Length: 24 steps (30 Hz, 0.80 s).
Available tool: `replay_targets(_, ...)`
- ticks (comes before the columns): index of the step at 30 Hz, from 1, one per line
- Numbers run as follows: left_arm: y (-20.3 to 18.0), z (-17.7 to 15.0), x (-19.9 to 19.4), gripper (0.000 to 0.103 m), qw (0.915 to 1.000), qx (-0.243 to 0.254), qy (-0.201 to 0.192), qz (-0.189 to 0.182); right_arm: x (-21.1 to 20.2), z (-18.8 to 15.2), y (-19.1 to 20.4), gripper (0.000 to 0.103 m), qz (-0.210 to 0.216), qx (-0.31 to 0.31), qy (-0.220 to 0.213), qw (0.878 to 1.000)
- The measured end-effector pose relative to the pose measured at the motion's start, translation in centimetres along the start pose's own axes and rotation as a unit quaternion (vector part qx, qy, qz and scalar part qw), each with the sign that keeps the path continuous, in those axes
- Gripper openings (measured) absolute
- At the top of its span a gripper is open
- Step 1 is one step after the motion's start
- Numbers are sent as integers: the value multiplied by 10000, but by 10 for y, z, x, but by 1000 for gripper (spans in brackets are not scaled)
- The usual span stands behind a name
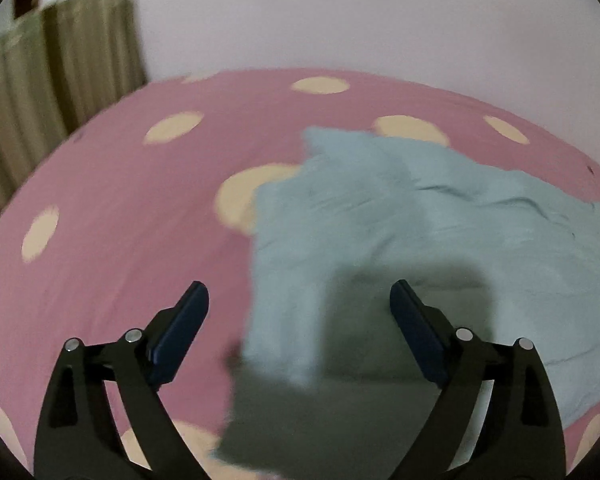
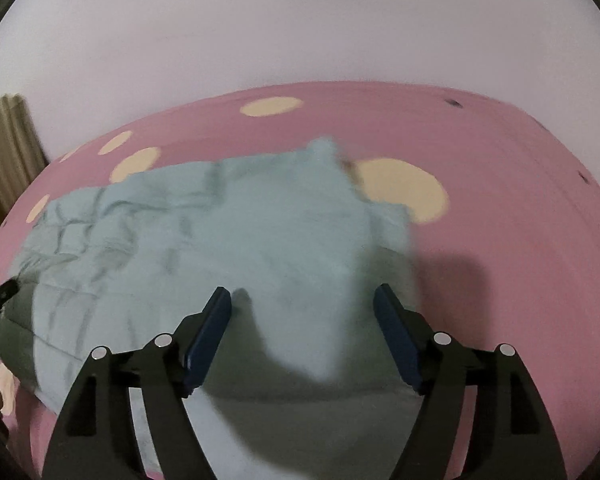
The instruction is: Fold large clothes
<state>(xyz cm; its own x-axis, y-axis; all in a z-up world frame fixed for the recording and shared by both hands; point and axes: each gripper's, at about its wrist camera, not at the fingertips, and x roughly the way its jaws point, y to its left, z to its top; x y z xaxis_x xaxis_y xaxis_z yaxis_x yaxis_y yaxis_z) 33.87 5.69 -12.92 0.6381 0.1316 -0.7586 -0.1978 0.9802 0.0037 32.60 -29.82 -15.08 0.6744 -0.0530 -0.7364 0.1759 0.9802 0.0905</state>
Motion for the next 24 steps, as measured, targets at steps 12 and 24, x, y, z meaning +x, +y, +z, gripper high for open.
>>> replay_targets(12,28,-16,36,94,9864,-922,954,-969,28,-19,-47,82,499,988,662,9916)
replay_targets(24,11,-14,36,69,9892,-505,787,-1130,35,-20,-27,52,536,690,642,9941)
